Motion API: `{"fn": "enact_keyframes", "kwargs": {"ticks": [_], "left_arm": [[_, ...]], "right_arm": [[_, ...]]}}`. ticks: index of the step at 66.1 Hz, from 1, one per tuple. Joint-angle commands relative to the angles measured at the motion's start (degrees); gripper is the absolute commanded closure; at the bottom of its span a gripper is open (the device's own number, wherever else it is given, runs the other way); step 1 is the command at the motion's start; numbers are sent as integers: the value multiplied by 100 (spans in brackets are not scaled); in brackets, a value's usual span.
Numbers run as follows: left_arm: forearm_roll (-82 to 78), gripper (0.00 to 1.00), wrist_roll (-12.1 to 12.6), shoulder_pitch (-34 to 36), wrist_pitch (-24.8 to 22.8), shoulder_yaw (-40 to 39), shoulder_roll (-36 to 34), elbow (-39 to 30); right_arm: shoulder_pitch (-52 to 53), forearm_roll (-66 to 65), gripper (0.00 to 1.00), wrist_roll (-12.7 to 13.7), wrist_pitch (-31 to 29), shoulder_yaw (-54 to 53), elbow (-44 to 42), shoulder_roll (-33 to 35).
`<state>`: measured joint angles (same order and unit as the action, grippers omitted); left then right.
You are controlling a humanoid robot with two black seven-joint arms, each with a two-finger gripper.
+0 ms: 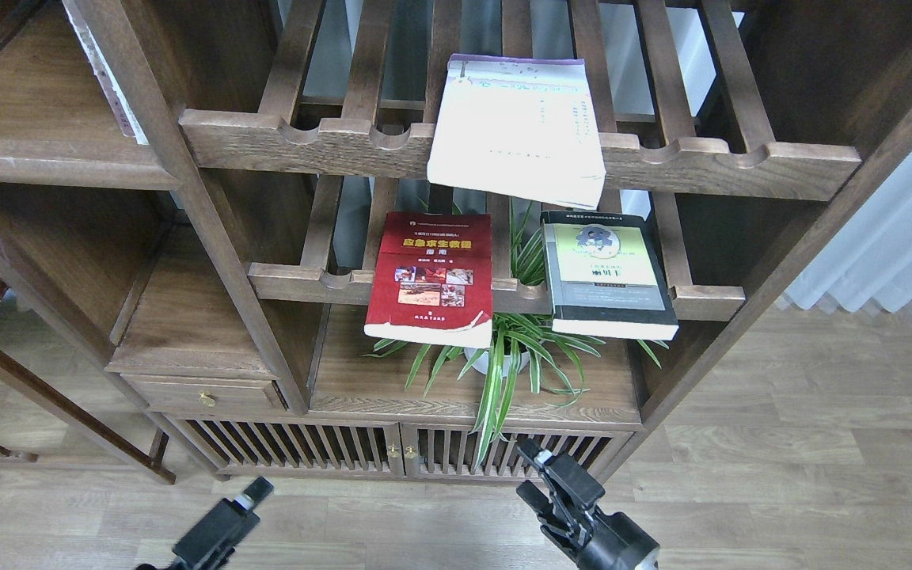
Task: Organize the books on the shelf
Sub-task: 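Raise the right gripper toward the black-bordered book on the middle shelf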
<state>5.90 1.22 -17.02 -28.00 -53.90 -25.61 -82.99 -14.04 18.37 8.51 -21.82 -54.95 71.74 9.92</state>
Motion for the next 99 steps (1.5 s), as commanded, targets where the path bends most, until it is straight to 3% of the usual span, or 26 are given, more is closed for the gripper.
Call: {"fn": "enact_keyframes", "kwargs": {"ticks": [1,28,38,75,89,99], "left_arm": [[-2,0,-8,14,0,-59,3,2],[-2,0,1,50,0,-129,108,20],[-2,0,1,41,0,-138,135,20],[-10,0,-8,50,0,-551,126,20],[-19,0,-8,199,0,-639,161,292],[-19,0,18,252,0,-640,117,380]], "right_arm": [[41,0,0,1,-24,-16,15,-33],[243,-35,0,72,-618,63,-159,-16],[525,-53,0,72,-618,72,-599,-42],[665,-167,0,98,-618,151,-793,-86],[683,-62,0,-104,-618,-33,-758,-385],[683,9,0,-693,-618,-244,-767,-772]]}}
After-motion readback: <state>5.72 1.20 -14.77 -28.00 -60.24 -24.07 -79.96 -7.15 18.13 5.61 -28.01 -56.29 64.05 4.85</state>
